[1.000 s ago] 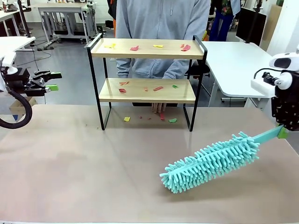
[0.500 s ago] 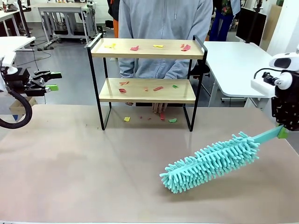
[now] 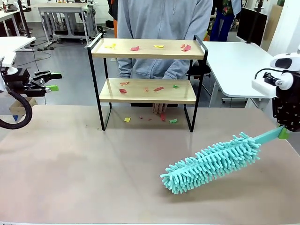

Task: Clean the shelf.
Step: Clean the specific section of the Shelf indicated by the human with the Duster.

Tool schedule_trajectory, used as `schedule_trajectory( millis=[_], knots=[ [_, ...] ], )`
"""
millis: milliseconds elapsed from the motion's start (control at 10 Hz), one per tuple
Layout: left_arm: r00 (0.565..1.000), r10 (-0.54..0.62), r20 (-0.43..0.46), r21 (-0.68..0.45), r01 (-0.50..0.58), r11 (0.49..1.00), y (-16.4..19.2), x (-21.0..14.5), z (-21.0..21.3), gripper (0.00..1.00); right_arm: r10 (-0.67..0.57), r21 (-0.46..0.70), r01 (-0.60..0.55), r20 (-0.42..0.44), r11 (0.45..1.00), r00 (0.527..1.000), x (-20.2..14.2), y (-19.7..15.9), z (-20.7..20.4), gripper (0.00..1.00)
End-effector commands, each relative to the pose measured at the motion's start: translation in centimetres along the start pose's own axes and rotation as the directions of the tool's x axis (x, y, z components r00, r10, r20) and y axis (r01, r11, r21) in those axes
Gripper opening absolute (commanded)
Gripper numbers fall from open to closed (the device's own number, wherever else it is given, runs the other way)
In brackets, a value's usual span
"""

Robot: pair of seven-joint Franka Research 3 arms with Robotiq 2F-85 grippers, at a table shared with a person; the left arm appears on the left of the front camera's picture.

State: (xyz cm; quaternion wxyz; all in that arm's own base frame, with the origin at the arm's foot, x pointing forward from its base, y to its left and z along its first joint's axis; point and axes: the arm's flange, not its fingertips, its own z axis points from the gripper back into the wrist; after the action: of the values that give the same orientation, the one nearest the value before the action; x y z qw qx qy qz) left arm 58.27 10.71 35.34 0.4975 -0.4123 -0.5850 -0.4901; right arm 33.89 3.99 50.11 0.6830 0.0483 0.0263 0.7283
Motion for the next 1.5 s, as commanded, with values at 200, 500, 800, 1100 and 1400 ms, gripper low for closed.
schedule_trajectory(
  millis=[200,500,800,1100,1400],
  knots=[
    [1.000,-0.004,0.002,0.002,0.003,1.000,-0.1,0.3,0.1,1.00,-0.115,-0.032,0.119,0.113,0.992,0.987,7.4,-1.6,1.0,0.13],
    [1.000,-0.004,0.002,0.002,0.003,1.000,-0.1,0.3,0.1,1.00,-0.358,0.019,0.364,0.229,0.931,0.905,14.7,-3.5,0.2,0.13],
    [1.000,-0.004,0.002,0.002,0.003,1.000,-0.1,0.3,0.1,1.00,-0.584,-0.014,0.606,0.250,0.796,0.773,19.6,-5.8,-2.4,0.13],
    [1.000,-0.004,0.002,0.002,0.003,1.000,-0.1,0.3,0.1,1.00,-0.496,0.031,0.504,0.242,0.863,0.834,18.4,-5.0,-2.2,0.13],
    [1.000,-0.004,0.002,0.002,0.003,1.000,-0.1,0.3,0.1,1.00,-0.530,0.033,0.539,0.241,0.842,0.813,19.0,-5.4,-2.9,0.13]
  ],
)
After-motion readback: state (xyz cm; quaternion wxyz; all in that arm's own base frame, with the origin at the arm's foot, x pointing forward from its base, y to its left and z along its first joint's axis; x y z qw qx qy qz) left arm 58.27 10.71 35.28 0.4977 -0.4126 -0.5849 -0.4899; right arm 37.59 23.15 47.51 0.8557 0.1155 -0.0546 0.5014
